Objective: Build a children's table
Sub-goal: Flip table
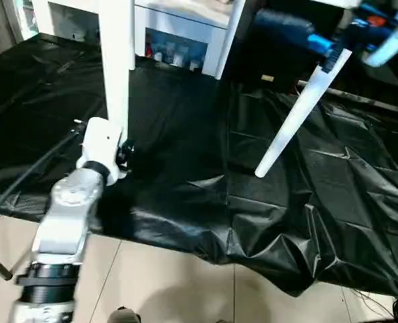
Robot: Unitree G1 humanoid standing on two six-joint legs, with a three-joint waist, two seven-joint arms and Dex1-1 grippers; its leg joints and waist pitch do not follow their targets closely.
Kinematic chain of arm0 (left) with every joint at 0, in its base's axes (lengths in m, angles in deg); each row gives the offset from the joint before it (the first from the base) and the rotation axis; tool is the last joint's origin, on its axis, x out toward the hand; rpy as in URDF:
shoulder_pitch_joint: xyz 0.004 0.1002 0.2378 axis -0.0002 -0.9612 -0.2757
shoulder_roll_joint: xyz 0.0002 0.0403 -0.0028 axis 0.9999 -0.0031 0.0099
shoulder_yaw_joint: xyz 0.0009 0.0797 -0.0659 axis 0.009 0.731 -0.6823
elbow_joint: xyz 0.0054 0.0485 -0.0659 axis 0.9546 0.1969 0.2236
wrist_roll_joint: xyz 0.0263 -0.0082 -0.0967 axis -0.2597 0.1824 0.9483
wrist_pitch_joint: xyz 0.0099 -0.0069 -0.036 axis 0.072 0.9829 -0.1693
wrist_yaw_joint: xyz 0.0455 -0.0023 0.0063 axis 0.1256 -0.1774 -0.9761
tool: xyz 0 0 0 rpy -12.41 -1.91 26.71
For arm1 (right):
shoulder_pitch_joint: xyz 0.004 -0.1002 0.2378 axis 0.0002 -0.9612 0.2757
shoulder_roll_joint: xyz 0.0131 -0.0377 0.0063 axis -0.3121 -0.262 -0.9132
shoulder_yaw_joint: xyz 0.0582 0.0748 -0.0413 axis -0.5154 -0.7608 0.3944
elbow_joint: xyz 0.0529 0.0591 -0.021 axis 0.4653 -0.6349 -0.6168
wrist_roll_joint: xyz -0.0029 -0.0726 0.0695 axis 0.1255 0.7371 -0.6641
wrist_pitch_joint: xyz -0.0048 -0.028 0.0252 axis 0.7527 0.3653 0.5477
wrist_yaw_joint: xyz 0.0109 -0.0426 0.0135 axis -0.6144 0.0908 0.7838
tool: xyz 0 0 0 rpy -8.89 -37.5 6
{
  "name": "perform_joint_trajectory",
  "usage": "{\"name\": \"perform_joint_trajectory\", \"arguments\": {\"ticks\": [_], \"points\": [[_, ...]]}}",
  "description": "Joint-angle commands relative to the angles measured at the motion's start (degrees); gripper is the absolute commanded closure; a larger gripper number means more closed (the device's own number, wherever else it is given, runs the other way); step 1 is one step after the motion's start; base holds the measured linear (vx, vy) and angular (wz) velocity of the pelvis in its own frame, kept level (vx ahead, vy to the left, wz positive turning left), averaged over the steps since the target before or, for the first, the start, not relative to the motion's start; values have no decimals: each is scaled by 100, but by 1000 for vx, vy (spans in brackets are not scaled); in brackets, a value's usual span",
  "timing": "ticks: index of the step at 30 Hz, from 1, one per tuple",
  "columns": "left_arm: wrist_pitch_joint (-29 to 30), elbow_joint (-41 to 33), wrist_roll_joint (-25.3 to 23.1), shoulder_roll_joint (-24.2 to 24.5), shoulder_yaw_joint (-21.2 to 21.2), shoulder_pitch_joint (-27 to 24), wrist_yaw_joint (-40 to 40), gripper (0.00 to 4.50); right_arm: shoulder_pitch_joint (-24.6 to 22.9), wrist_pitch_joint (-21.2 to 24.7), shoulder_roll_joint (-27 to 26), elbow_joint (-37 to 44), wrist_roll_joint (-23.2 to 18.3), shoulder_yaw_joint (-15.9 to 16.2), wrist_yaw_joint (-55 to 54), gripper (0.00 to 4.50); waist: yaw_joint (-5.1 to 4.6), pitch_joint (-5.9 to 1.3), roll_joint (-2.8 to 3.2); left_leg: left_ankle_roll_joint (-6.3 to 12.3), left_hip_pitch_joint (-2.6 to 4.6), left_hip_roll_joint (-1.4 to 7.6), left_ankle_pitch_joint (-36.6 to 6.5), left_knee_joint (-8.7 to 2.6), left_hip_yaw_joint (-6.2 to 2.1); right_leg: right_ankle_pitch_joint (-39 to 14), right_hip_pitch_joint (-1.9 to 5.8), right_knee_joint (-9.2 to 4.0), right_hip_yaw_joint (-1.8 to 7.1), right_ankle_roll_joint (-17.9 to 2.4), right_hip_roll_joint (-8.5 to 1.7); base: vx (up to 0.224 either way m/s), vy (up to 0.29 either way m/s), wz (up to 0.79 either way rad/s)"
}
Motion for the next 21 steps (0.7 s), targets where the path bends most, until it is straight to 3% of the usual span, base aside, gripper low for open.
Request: {"name": "perform_joint_trajectory", "arguments": {"ticks": [1, 3, 4, 5, 9, 10, 12, 14, 17, 19, 21], "points": [[100, 110, -101, 159, 171, -176, 302, 226, -350, 138, -146, 129, 108, -251, -400, 0, 5, -356, 250, -651, 225, 216, -2576, -581, -172, -2207, 25, -594, 218, -565, -429, 0, 0, 0], [183, 96, -23, 239, 126, -223, 431, 223, -987, 198, -428, 354, 78, -362, -777, 0, 6, -333, 307, -672, 234, 219, -2625, -611, -181, -2141, 24, -581, 221, -573, -421, 0, 0, 0], [154, 114, -50, 296, 126, -229, 447, 201, -1359, 177, -579, 425, 63, -406, -950, 0, 41, -360, 301, -638, 262, 220, -2462, -606, -154, -1873, 20, -578, 238, -607, -419, 0, 0, 0], [170, 130, -49, 361, 135, -225, 485, 201, -1785, 126, -750, 478, 8, -441, -1104, 0, 42, -344, 352, -627, 241, 223, -2410, -636, -166, -1707, 44, -566, 236, -676, -411, 0, 0, 0], [162, 117, -49, 422, 148, -234, 480, 186, -2157, 88, -894, 530, 15, -483, -1193, 0, 41, -367, 298, -452, 148, 214, -1802, -618, -131, -1205, 152, -505, 238, -822, -424, 0, 0, 0], [200, 85, -50, 465, 123, -259, 468, 161, -2393, 80, -980, 595, 3, -513, -1236, 0, 45, -330, 355, -394, 160, 211, -1715, -615, -106, -1211, 123, -524, 253, -839, -419, 0, 0, 0], [286, -15, -59, 520, 45, -345, 423, 156, -2652, 42, -1104, 712, -67, -608, -1285, 0, 45, -287, 422, -367, 156, 204, -1756, -632, -108, -1411, 125, -543, 266, -803, -432, 0, 0, 0], [520, -344, -89, 582, -115, -653, 343, 156, -3028, 43, -1246, 1083, -79, -783, -1520, 0, 34, -278, 374, -330, 155, 208, -1751, -650, -102, -1502, 137, -571, 267, -766, -426, 0, 0, 0], [704, -751, -155, 641, -264, -1079, 254, 119, -3235, 22, -1372, 1240, 81, -933, -1951, 0, 6, -257, 383, -284, 139, 220, -1565, -678, -100, -1449, 155, -566, 261, -760, -411, 0, 0, 0], [835, -1005, -211, 652, -358, -1325, 157, 100, -3216, -6, -1378, 993, 198, -945, -2115, 0, -15, -210, 421, -310, 176, 207, -1796, -685, -96, -1814, 100, -613, 262, -672, -387, 0, 0, 0], [955, -1179, -272, 628, -449, -1468, 32, 84, -3157, 10, -1371, 762, 195, -930, -2131, 0, -38, -176, 409, -322, 187, 206, -2009, -695, -103, -2067, 83, -644, 259, -617, -384, 0, 0, 0]]}}
